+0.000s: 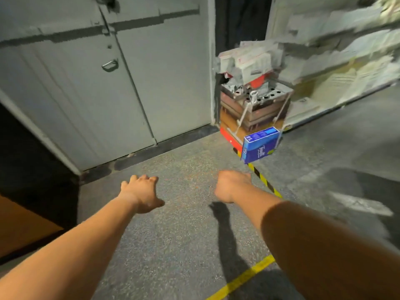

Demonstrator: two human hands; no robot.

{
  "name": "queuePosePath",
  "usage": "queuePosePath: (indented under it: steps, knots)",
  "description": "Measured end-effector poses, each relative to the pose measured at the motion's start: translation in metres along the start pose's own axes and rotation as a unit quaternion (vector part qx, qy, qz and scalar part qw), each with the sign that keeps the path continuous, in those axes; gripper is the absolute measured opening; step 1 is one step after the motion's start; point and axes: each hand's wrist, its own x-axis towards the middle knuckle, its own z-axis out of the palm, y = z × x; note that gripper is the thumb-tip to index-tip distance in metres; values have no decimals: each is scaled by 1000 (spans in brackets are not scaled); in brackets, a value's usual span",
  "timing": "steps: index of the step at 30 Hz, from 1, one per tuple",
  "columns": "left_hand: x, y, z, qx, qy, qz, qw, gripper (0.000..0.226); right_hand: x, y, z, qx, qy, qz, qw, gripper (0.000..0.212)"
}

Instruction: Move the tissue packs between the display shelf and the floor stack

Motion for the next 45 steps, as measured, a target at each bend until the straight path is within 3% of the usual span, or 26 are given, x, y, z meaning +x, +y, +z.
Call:
queuePosePath:
  steps: [9, 15, 20, 28, 34, 45]
  knots:
    - [100, 277, -42, 14, -1, 79, 997, 87, 31, 288, -32, 25, 14, 96, 995, 29]
    - [158, 401, -75, 9, -12, 95, 995, 87, 80, 425, -66, 25, 15, 138, 990, 15]
    - [236, 456, -97, 2, -9, 93, 996, 87, 150, 479, -78, 22, -6, 133, 991, 34]
    - [408, 529, -135, -36, -67, 56, 996, 85, 280, 568, -145, 3, -12, 134, 991, 43]
    - [512, 573, -170, -30, -69, 46, 996, 83, 387, 632, -179, 9, -9, 138, 990, 39]
    - [698, 679, -162, -76, -105, -64, 989, 84, 656, 755, -180, -62, -63, -5, 996, 53]
